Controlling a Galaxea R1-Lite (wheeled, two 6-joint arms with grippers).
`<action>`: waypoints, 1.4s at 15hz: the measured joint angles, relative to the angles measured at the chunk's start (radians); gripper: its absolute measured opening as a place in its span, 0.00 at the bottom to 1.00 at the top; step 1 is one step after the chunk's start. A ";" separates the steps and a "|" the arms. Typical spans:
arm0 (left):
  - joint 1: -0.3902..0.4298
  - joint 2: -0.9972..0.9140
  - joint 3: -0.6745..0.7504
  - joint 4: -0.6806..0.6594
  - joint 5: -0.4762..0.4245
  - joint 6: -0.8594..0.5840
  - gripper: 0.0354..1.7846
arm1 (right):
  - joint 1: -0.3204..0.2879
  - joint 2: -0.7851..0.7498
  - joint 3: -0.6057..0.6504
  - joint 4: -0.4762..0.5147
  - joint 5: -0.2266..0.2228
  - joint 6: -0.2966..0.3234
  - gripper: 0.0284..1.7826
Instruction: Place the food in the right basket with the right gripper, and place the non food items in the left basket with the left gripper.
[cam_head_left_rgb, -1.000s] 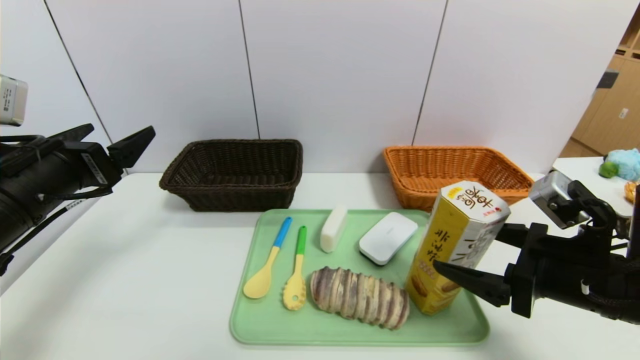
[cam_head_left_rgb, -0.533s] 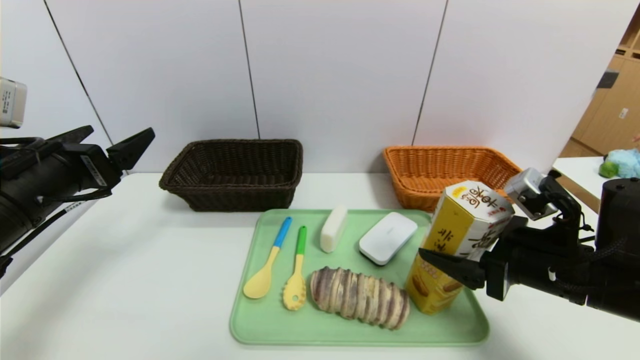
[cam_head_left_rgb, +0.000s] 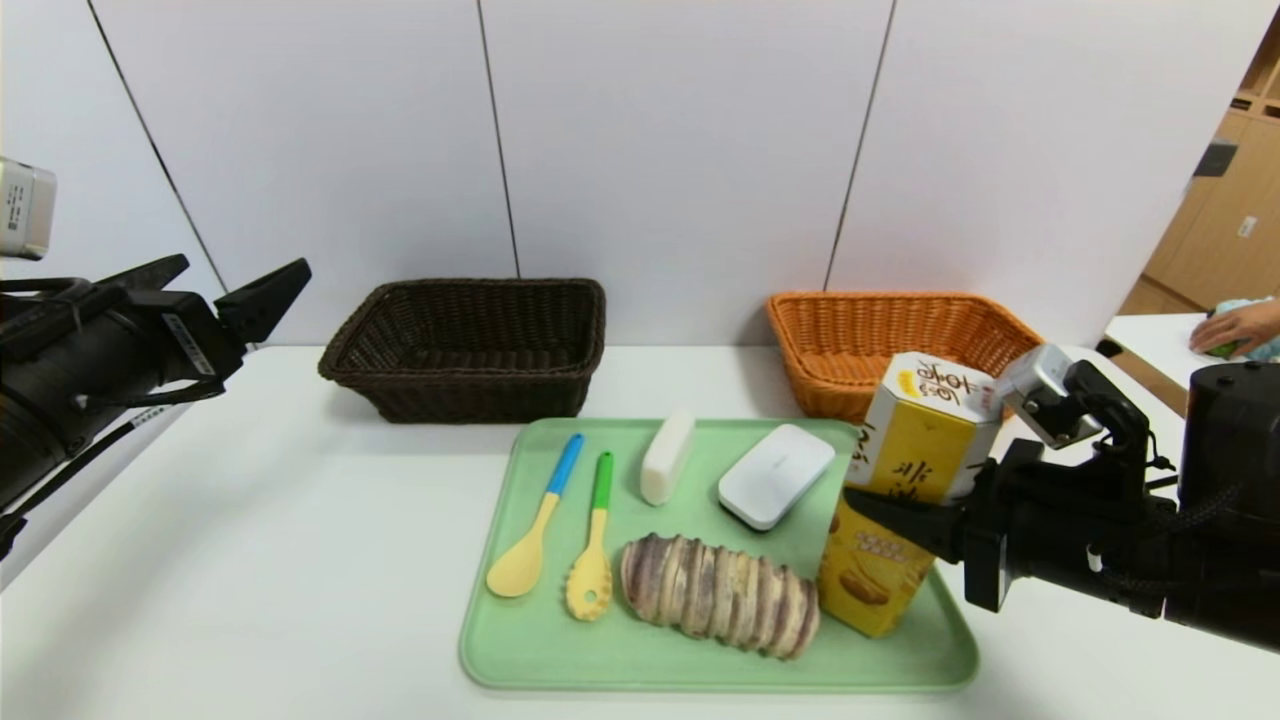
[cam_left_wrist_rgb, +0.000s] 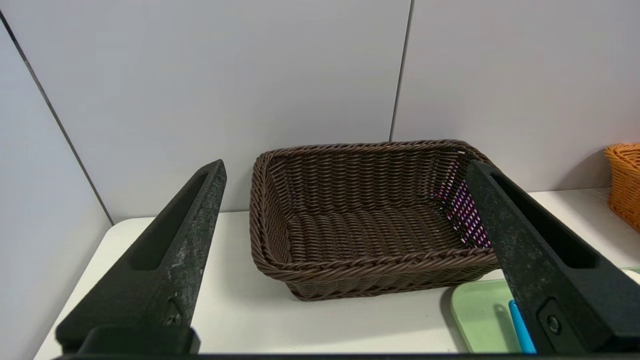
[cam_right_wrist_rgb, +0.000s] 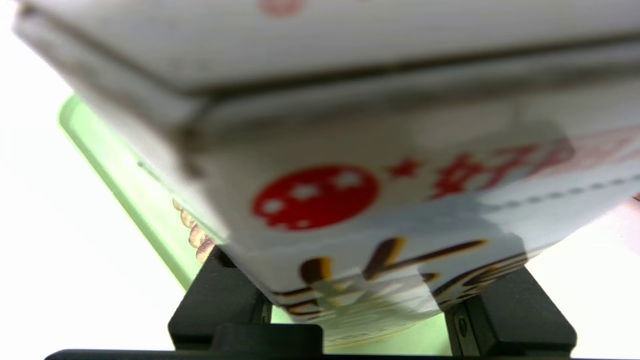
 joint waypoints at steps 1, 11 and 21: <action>0.000 0.000 0.000 0.000 0.000 -0.001 0.94 | 0.000 -0.005 0.000 0.000 0.000 0.002 0.47; -0.001 0.000 0.006 0.000 -0.002 -0.004 0.94 | -0.261 -0.119 -0.304 0.016 -0.002 0.205 0.47; -0.001 0.013 0.004 0.000 -0.003 -0.016 0.94 | -0.550 0.399 -0.809 0.113 -0.050 0.098 0.47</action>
